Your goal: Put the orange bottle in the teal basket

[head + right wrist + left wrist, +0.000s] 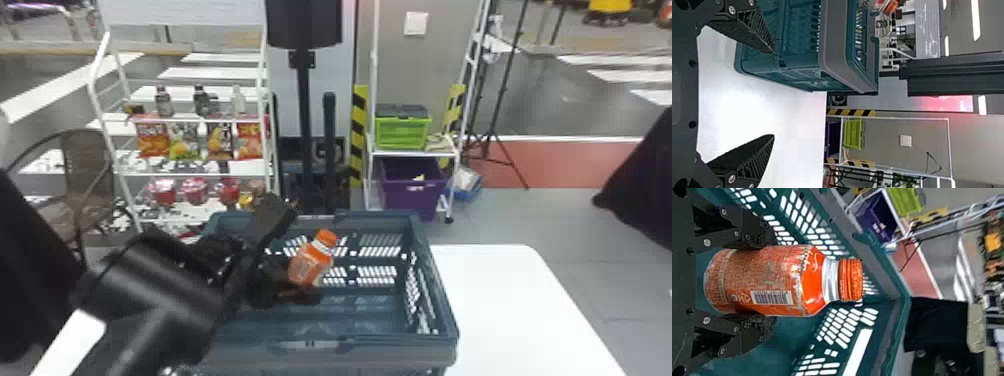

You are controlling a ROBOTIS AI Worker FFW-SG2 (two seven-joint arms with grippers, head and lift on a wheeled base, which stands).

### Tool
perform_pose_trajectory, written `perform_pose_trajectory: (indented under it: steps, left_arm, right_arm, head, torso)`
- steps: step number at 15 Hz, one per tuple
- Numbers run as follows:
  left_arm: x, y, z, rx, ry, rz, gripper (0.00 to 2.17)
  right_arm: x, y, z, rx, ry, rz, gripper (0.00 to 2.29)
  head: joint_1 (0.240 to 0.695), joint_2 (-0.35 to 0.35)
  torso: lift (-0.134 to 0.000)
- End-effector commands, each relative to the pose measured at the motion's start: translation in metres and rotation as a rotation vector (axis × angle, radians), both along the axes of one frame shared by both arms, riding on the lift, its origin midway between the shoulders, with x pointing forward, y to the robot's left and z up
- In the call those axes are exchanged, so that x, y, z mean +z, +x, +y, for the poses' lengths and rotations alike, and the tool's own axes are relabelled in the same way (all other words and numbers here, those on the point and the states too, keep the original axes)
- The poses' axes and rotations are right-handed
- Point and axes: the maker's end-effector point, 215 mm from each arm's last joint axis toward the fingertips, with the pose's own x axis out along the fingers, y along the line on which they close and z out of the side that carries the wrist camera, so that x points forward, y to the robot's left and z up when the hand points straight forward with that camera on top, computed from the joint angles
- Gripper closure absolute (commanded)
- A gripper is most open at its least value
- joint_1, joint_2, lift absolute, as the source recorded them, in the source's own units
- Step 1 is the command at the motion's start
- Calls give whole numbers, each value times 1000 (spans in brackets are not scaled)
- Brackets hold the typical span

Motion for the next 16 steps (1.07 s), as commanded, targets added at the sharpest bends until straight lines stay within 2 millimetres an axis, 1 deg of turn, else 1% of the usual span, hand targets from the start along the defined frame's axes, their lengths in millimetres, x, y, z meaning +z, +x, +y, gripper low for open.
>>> perform_pose_trajectory:
  steps: [1, 3, 4, 8, 13, 16]
  left_arm:
    - [-28, 10, 1, -33, 70, 76, 623]
    - [-51, 12, -1, -63, 126, 131, 623]
    - [-58, 13, 2, -64, 149, 146, 623]
    - [-88, 11, 0, -67, 236, 223, 623]
    - [-104, 9, 1, -59, 296, 273, 623]
    - [-104, 12, 0, -63, 303, 272, 620]
  right_arm:
    - [-3, -4, -5, -12, -1, 4, 130]
    - [-3, -7, -8, -17, -2, 4, 130]
    - [-4, -7, -8, -18, -3, 7, 130]
    - [-7, -8, -8, -17, -4, 12, 130]
    - [-7, -10, -8, -18, -2, 12, 130]
    - [-9, -11, -8, -18, -2, 15, 130]
  head:
    - [499, 0]
    - [499, 0]
    - [499, 0]
    - [499, 0]
    - [499, 0]
    - [499, 0]
  torso:
    - [0]
    - [0]
    - [0]
    - [0]
    - [0]
    - [0]
